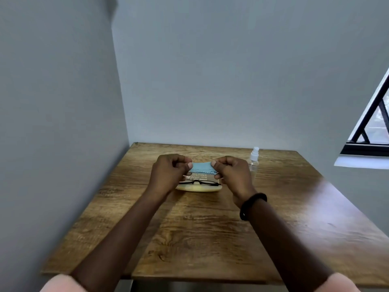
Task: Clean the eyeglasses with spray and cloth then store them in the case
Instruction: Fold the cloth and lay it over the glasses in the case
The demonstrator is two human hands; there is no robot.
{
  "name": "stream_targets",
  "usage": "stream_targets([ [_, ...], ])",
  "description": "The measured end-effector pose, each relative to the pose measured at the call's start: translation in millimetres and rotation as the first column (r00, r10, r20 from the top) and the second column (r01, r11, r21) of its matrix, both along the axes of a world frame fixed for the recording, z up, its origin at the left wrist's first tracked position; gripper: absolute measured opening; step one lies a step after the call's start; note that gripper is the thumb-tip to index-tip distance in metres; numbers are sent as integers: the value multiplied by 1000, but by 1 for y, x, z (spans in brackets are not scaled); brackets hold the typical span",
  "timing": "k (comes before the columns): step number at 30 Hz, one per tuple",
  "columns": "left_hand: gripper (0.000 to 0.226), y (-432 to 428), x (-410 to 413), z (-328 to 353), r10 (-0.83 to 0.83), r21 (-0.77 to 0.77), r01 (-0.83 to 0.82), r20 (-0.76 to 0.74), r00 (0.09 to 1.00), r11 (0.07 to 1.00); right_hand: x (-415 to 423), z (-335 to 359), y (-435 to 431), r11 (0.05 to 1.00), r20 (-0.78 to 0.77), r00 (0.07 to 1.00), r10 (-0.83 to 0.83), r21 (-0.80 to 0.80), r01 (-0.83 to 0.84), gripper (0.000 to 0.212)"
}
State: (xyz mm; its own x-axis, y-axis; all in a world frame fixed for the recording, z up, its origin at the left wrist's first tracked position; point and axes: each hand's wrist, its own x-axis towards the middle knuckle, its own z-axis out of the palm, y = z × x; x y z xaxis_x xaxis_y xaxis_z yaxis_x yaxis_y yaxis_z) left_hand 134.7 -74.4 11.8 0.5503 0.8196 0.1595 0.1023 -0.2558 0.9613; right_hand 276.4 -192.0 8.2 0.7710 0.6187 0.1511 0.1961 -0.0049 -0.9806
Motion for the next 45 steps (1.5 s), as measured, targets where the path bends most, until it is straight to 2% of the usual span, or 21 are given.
stream_targets([
  [5,4,29,22,-4,28,59,-16,-206,978,998,19,-16,32,975,129,988,-81,-197,106,15],
  [8,10,34,30,-13,44,121,-8,-299,953,993,23,-26,37,950,187,980,-63,-290,116,19],
  [11,6,34,32,-19,78,221,8,-378,923,975,24,-30,36,930,224,973,-51,-344,128,18],
  [20,9,21,26,-29,171,413,43,-465,869,910,18,-42,34,876,364,930,-51,-430,216,17],
  [25,6,12,20,-36,193,459,46,-460,867,887,14,-50,29,854,401,911,-96,-437,283,17],
  [31,13,0,10,-55,258,536,-5,-399,880,844,13,-63,26,897,384,917,-105,-361,254,23],
  [36,14,-4,1,-72,245,534,-82,-242,939,841,16,-72,27,920,362,925,-116,-312,238,28],
  [42,17,-4,3,-78,254,500,-133,-183,950,856,20,-73,26,927,371,923,-104,-300,225,23],
  [45,29,-5,4,-78,245,471,-139,-173,954,871,20,-74,25,926,389,915,-110,-293,236,24],
])
